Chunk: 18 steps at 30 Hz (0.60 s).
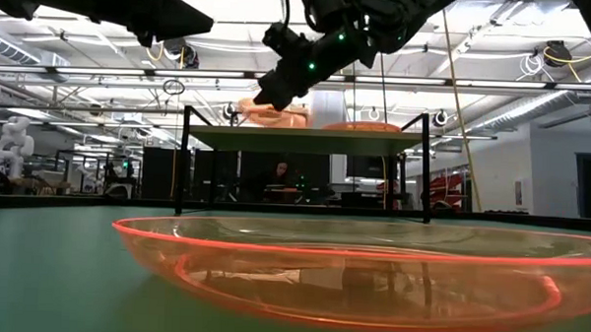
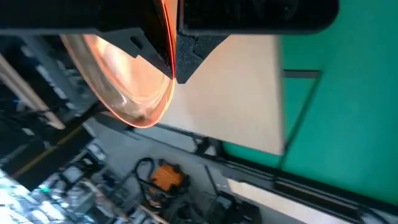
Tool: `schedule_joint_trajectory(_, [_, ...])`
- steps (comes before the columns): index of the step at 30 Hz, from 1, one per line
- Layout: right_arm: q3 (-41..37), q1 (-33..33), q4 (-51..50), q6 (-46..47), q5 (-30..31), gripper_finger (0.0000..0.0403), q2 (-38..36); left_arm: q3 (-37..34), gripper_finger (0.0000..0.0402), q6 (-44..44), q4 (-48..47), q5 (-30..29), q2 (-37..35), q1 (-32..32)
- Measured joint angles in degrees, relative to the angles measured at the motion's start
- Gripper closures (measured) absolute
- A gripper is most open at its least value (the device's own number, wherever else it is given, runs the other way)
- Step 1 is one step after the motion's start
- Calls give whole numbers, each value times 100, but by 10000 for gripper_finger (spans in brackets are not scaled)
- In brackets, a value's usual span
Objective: Place and stack plates onto a shelf
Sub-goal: Put the top orange plate on the shelf
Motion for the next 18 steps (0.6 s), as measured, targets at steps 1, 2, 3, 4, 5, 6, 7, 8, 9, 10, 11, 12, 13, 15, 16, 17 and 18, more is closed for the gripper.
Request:
schedule_joint_trajectory(1, [0, -1, 2, 42, -120, 403, 36, 0, 303, 15, 0, 1, 0, 0])
schedule_joint_trajectory(2, [0, -1, 19, 90, -213, 403, 74, 0, 303, 27, 0, 0, 0, 0])
schedule_joint_trajectory(3, [0, -1, 26, 125, -301, 403, 100, 0, 303, 39, 0, 0, 0, 0])
schedule_joint_trajectory(4, [0, 0, 24, 161, -301, 403, 124, 0, 303, 40, 0, 0, 0, 0])
schedule_joint_trajectory(5, [0, 1, 28, 197, -301, 403, 148, 0, 303, 36, 0, 0, 0, 0])
schedule_joint_trajectory(6, [0, 1, 22, 236, -301, 403, 159, 0, 303, 22, -1, 0, 0, 0])
schedule_joint_trajectory(7, [0, 1, 9, 259, -299, 403, 162, 0, 303, 13, -1, 0, 0, 0])
schedule_joint_trajectory(8, [0, 1, 5, 266, -298, 403, 163, 0, 303, 11, -2, 0, 0, 0])
schedule_joint_trajectory(9, [0, 1, 17, 266, -299, 403, 161, 0, 303, 11, -2, 0, 0, 0])
schedule_joint_trajectory(10, [0, -1, 36, 264, -301, 403, 156, 0, 303, 13, -2, 0, 0, 0])
schedule_joint_trajectory(11, [0, -1, 46, 264, -299, 402, 152, 0, 303, 13, -2, 0, 0, 0])
schedule_joint_trajectory(12, [0, -1, 48, 264, -299, 400, 152, 0, 303, 10, -2, 0, 0, 0])
schedule_joint_trajectory(13, [0, 5, 42, 264, -299, 397, 152, 0, 303, 0, -2, 0, 0, 0])
schedule_joint_trajectory(15, [0, 14, 20, 264, -301, 385, 152, 0, 303, -11, -4, 0, 0, 0])
schedule_joint_trajectory(16, [0, 24, 17, 264, -301, 377, 152, 0, 303, -13, -4, 1, 0, 0])
schedule_joint_trajectory(17, [0, 29, 15, 264, -301, 368, 152, 0, 303, -17, -4, 0, 0, 0])
schedule_joint_trajectory(18, [0, 40, 17, 264, -301, 358, 152, 0, 303, -21, -6, 2, 0, 0])
